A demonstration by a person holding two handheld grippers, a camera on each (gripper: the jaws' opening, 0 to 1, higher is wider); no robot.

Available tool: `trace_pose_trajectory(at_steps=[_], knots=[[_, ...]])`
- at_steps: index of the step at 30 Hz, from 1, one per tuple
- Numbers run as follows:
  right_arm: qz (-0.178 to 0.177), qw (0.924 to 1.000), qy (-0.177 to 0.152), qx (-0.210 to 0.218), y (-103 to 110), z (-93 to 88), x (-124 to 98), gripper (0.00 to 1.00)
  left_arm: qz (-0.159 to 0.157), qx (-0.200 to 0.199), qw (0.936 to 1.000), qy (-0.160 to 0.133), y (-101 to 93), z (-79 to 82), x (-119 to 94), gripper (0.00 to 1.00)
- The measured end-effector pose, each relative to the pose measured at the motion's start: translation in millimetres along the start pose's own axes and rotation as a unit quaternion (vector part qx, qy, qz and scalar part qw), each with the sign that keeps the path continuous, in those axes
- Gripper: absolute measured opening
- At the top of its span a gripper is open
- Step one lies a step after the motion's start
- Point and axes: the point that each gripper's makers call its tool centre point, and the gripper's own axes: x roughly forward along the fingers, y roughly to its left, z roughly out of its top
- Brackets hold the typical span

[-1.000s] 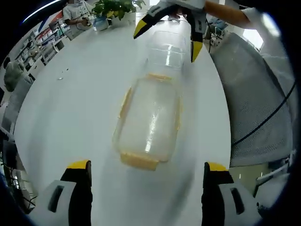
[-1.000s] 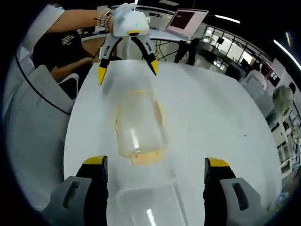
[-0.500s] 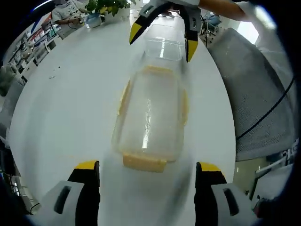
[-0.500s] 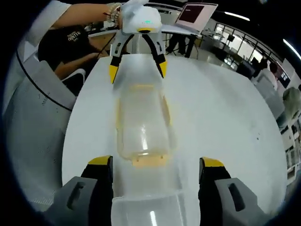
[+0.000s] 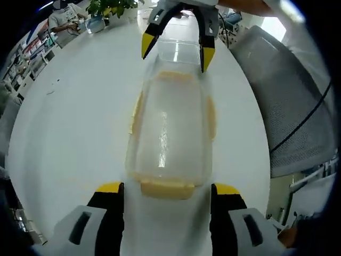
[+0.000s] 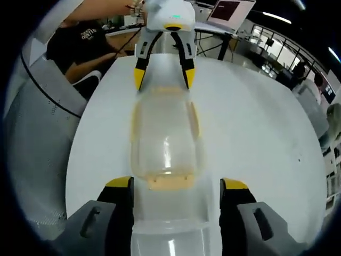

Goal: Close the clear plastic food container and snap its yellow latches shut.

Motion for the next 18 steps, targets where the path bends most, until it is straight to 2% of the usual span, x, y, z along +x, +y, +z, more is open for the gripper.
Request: trace_pose_trajectory(at_steps=[18], knots=[[0.006,0.9998,0.017,-0.009,-2.2,-4.0,11.6,0.53,-0.009,0.02,0.9997,0.011,1.1,-0.3,3.8,0.46]])
